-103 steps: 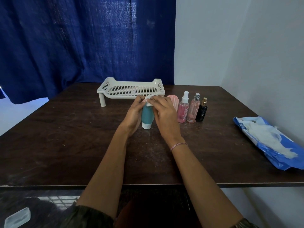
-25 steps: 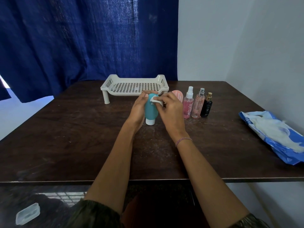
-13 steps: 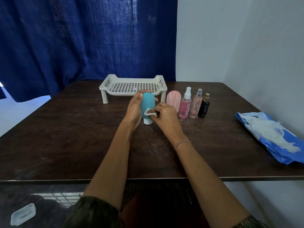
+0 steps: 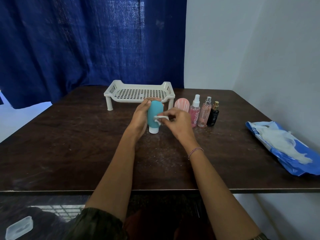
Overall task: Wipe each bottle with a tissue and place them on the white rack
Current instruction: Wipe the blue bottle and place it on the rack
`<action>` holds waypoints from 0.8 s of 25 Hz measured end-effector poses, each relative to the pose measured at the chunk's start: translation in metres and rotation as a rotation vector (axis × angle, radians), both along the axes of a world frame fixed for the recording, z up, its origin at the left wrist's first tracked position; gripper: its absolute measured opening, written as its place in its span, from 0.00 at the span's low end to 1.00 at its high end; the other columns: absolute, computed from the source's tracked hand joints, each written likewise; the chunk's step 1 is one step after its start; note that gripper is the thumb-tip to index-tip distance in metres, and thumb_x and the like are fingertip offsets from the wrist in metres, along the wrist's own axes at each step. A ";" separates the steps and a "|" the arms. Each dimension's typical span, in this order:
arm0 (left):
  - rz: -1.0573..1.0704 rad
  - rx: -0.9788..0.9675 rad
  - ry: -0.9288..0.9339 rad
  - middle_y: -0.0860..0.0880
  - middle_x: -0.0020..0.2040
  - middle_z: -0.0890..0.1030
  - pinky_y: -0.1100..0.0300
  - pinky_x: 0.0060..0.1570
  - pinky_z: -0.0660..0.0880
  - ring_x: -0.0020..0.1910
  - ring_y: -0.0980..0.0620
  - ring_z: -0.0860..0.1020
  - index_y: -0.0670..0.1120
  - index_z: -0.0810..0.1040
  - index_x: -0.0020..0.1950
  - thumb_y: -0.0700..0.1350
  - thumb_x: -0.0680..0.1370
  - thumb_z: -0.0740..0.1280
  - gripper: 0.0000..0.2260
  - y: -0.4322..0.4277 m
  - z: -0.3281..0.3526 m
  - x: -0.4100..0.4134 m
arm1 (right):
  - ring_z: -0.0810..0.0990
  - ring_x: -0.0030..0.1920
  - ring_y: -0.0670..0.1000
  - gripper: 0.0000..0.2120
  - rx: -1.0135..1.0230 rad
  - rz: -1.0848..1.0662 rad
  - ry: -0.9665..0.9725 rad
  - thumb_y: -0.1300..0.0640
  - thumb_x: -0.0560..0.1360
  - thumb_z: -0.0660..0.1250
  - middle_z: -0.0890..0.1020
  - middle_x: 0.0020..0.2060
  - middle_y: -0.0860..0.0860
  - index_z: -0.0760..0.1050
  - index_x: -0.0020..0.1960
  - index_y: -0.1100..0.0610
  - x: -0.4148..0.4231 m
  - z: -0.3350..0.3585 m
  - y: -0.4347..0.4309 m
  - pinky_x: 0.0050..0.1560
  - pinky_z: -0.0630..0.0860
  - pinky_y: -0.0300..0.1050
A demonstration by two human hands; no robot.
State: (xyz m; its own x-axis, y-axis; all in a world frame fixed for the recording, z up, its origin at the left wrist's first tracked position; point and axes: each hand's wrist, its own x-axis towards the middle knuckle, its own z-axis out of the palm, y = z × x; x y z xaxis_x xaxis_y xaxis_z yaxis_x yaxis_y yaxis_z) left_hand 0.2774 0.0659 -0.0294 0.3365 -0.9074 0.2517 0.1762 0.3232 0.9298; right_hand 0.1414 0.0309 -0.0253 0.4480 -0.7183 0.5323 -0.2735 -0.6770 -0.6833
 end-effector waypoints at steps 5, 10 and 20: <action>-0.031 -0.034 0.014 0.46 0.49 0.79 0.59 0.52 0.73 0.49 0.53 0.77 0.44 0.76 0.52 0.41 0.83 0.52 0.13 0.000 0.000 -0.006 | 0.77 0.47 0.43 0.09 -0.170 -0.101 -0.299 0.61 0.70 0.73 0.80 0.45 0.47 0.82 0.50 0.59 -0.001 0.004 0.003 0.47 0.77 0.36; -0.019 -0.036 0.040 0.46 0.49 0.79 0.59 0.53 0.73 0.49 0.53 0.77 0.42 0.75 0.52 0.40 0.83 0.51 0.13 -0.001 0.002 -0.005 | 0.78 0.49 0.45 0.09 -0.235 -0.094 -0.256 0.63 0.70 0.72 0.82 0.48 0.53 0.81 0.51 0.60 0.002 0.002 0.003 0.49 0.74 0.29; 0.174 0.027 -0.052 0.47 0.50 0.77 0.66 0.43 0.73 0.44 0.57 0.76 0.47 0.74 0.48 0.41 0.83 0.51 0.13 -0.002 0.000 -0.001 | 0.78 0.43 0.45 0.09 -0.148 -0.010 -0.017 0.63 0.69 0.73 0.82 0.44 0.52 0.82 0.49 0.60 -0.001 -0.008 -0.003 0.46 0.78 0.36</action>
State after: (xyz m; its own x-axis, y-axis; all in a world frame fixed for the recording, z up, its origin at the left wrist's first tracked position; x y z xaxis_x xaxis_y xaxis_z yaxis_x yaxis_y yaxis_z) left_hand 0.2763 0.0640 -0.0299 0.4759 -0.8435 0.2490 0.0711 0.3191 0.9451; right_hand 0.1406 0.0284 -0.0330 0.4311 -0.6358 0.6402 -0.2704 -0.7679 -0.5807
